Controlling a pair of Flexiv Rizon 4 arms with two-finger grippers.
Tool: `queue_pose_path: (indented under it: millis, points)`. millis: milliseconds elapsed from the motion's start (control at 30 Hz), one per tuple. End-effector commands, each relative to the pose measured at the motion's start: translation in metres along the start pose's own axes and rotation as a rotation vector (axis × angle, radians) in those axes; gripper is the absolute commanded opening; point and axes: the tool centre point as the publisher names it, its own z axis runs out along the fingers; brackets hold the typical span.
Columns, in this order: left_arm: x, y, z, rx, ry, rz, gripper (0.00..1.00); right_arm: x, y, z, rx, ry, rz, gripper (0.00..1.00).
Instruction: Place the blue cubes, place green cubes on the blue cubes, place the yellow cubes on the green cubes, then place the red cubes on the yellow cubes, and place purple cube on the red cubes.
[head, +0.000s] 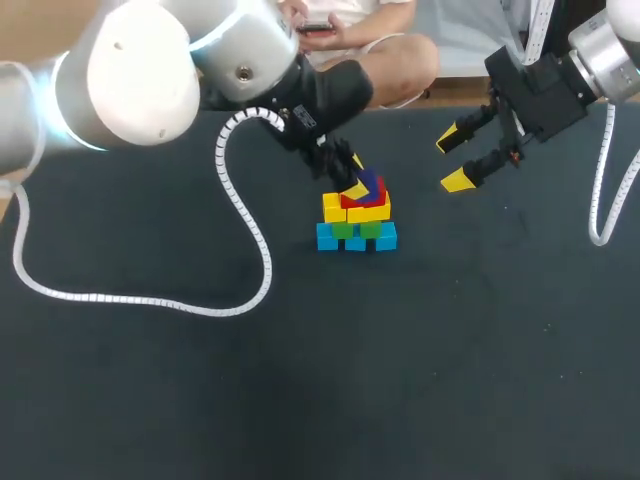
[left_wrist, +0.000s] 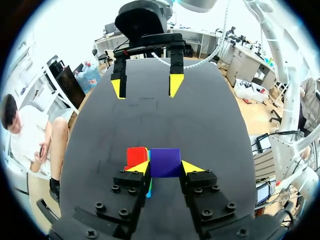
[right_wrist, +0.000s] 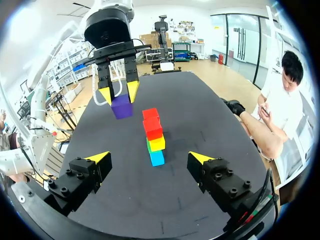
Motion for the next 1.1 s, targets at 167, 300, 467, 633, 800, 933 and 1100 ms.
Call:
queue_pose_path:
  millis: [167, 300, 467, 633, 800, 933, 1100]
  points:
    - [-0.003, 0.01, 0.006, 0.006, 0.014, 0.006, 0.0, 0.0, 0.0, 0.0, 0.001, -0.001, 0.0, 1.0]
    - [0.0, 0.015, 0.009, 0.007, 0.009, 0.003, 0.0, 0.0, 0.0, 0.0, 0.001, -0.001, 0.0, 1.0]
    - [0.004, 0.02, 0.011, 0.006, 0.004, -0.006, 0.0, 0.0, 0.0, 0.0, 0.001, -0.001, 0.0, 1.0]
    - [0.004, 0.027, 0.01, 0.001, 0.001, -0.004, 0.0, 0.0, 0.0, 0.0, 0.001, -0.001, 0.0, 1.0]
    - [0.001, 0.032, 0.011, -0.007, -0.004, 0.022, 0.0, 0.0, 0.0, 0.0, 0.001, -0.001, 0.0, 1.0]
    - [0.0, 0.036, 0.013, -0.007, -0.012, 0.03, 0.0, 0.0, 0.0, 0.0, 0.001, -0.001, 0.0, 1.0]
    - [0.002, 0.038, 0.015, -0.004, -0.018, 0.026, 0.0, 0.0, 0.0, 0.0, 0.001, -0.001, 0.0, 1.0]
